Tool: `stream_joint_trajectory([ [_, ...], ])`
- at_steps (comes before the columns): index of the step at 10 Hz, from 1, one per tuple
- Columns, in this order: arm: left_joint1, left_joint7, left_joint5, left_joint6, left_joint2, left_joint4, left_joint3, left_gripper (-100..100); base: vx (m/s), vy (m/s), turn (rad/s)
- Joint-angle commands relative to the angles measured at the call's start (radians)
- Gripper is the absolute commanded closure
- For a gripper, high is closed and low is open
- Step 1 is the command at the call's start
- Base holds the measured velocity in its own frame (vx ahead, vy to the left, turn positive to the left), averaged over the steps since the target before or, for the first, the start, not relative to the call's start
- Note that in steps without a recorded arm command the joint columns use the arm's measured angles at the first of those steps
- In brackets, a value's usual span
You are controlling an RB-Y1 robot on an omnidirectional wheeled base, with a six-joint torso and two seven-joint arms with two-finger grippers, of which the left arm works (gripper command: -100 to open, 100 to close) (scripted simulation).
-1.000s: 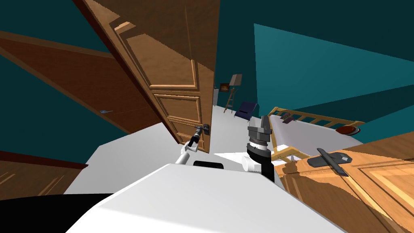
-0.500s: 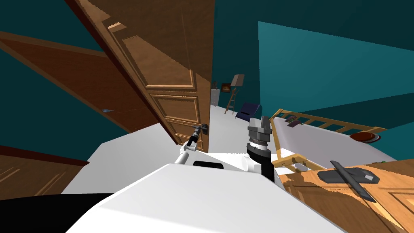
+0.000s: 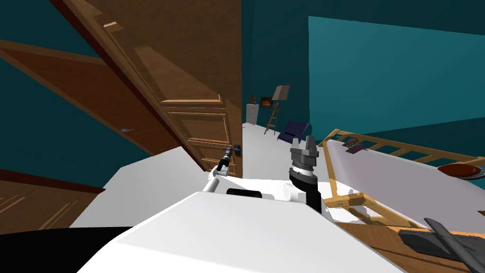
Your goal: Push the door open
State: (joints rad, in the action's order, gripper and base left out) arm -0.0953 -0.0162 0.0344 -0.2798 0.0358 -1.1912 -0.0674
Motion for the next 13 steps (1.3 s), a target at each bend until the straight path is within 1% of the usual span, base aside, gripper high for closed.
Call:
stream_joint_trajectory([
  [1, -0.007, -0.006, 0.003, -0.002, -0.002, -0.002, 0.025, 100, 0.165, -0.138, 0.084],
  [4, -0.005, -0.013, 0.006, -0.001, -0.020, -0.004, 0.054, 100, 0.150, -0.124, 0.077],
  [5, -0.004, -0.015, 0.007, -0.001, -0.029, -0.005, 0.063, 100, 0.120, -0.105, 0.070],
  [6, -0.003, -0.014, 0.007, -0.001, -0.023, -0.002, 0.061, 100, 0.054, -0.039, 0.039],
  [7, -0.002, -0.018, 0.010, -0.001, -0.008, -0.005, 0.083, 100, 0.112, -0.056, 0.058],
  [8, -0.002, -0.019, 0.011, -0.001, -0.006, -0.005, 0.088, 100, 0.161, -0.116, 0.056],
  [11, 0.001, -0.026, 0.015, -0.001, 0.004, -0.009, 0.121, 100, 0.160, -0.108, 0.064],
  [13, 0.002, -0.032, 0.019, 0.000, 0.002, -0.011, 0.145, 100, 0.173, -0.106, 0.082],
])
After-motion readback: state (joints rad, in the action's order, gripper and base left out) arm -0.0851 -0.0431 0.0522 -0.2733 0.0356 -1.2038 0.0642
